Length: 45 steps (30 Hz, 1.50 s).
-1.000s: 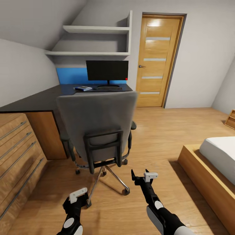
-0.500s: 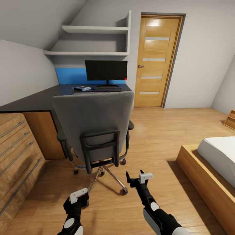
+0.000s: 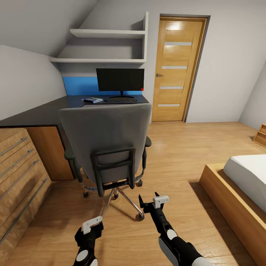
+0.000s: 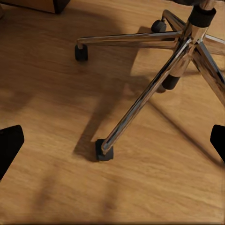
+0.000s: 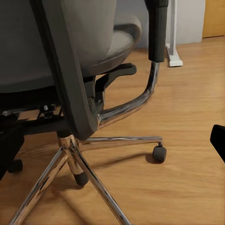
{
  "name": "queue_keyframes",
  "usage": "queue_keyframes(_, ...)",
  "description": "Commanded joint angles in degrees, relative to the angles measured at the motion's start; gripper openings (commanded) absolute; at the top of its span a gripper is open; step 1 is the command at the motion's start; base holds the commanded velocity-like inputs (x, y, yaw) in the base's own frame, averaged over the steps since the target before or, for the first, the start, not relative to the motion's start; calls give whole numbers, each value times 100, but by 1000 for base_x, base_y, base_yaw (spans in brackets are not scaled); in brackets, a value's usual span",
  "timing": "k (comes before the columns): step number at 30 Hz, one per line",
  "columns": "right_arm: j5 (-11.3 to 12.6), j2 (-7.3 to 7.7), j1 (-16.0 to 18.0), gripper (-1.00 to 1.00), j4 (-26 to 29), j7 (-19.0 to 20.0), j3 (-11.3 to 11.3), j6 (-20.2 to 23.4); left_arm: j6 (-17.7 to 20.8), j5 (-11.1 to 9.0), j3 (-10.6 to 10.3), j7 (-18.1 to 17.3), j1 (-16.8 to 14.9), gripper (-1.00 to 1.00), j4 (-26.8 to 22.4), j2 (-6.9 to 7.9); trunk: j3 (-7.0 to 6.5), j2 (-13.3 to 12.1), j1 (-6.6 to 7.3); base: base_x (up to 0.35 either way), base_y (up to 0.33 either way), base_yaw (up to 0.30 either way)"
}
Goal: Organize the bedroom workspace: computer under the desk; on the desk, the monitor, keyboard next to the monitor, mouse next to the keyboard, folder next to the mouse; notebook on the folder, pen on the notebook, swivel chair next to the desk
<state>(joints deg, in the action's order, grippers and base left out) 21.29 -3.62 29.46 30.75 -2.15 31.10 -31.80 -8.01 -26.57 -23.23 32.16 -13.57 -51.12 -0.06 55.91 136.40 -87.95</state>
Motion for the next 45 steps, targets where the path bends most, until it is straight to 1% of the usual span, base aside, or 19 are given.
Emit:
queue_keyframes(1, 50, 4, 7, 100, -3, -23, 44, -28, -42, -60, -24, 27, -5, 100, 3, 1, 5, 2, 1, 0, 0, 0)
queue_keyframes(11, 27, -3, 7, 100, -7, -31, 45, -28, -28, -65, -42, 50, -5, 100, 22, -26, 5, 2, 1, 0, 0, 0)
queue_keyframes(13, 26, -4, 7, 100, -8, -31, 45, -28, -21, -62, -50, 56, -5, 100, 18, -54, 5, 2, 1, 0, 0, 0)
queue_keyframes(15, 25, -5, 7, 100, -8, -31, 45, -28, -9, -61, -50, 57, -5, 100, 17, -103, 5, 2, 1, 0, 0, 0)
queue_keyframes(17, 25, -8, 7, 100, -12, -31, 45, -28, 18, -59, -36, 51, -5, 100, 9, -231, 5, 2, 1, 0, 0, 0)
queue_keyframes(19, 23, -15, 7, 100, -15, -31, 45, -28, 86, -59, -29, 61, -2, 100, -29, -306, 5, 2, 1, 0, 0, 0)
queue_keyframes(20, 18, -22, 7, 100, -16, -28, 45, -28, 335, -60, -20, 181, 2, 100, -138, -337, 5, 2, 1, 0, 0, 0)
queue_keyframes(22, 17, -20, 7, 100, -16, -25, 42, -28, 505, -74, 0, 252, 3, 100, -183, -343, 5, 2, 1, 0, 0, 0)
queue_keyframes(24, 16, -16, 7, 100, -16, -20, 38, -28, 539, -67, 6, 281, 3, 100, -115, -344, 5, 2, 1, 0, 0, 0)
queue_keyframes(26, 16, -10, 7, 100, -17, -13, 37, -30, 403, -61, 14, 299, 4, 100, -114, -329, 5, 2, 1, 0, 0, 0)
queue_keyframes(30, 22, 12, 2, 100, -17, 11, 38, -41, 270, -59, 12, 306, 4, 100, -116, -327, 5, 2, 1, 0, 0, 0)
queue_keyframes(45, 25, 2, -23, 100, -8, 18, 52, -48, 215, -59, 13, 329, 4, 100, -117, -318, 5, 2, 1, 0, 0, 0)
